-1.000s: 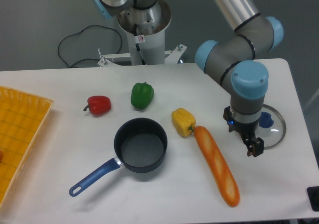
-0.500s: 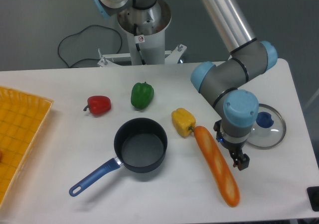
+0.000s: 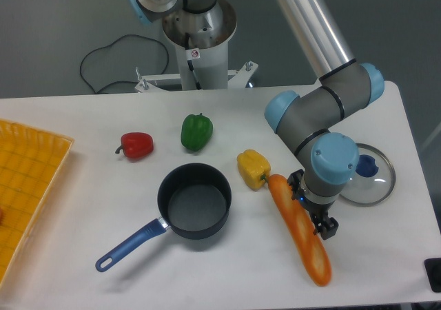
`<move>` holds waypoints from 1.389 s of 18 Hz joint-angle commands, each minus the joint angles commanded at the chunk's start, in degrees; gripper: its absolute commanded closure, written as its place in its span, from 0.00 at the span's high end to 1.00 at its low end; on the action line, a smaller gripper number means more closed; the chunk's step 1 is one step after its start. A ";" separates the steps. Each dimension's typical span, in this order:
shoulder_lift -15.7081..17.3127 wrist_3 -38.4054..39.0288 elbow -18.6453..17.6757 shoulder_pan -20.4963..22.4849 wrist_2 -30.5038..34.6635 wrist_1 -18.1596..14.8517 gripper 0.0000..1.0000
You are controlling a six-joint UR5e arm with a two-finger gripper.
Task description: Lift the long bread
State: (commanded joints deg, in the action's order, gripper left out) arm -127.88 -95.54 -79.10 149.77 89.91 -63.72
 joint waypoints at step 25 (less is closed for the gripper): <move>-2.11 -1.14 0.35 -0.70 0.00 0.44 1.00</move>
State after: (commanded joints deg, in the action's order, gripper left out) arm -129.99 -96.68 -78.75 149.06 89.91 -63.28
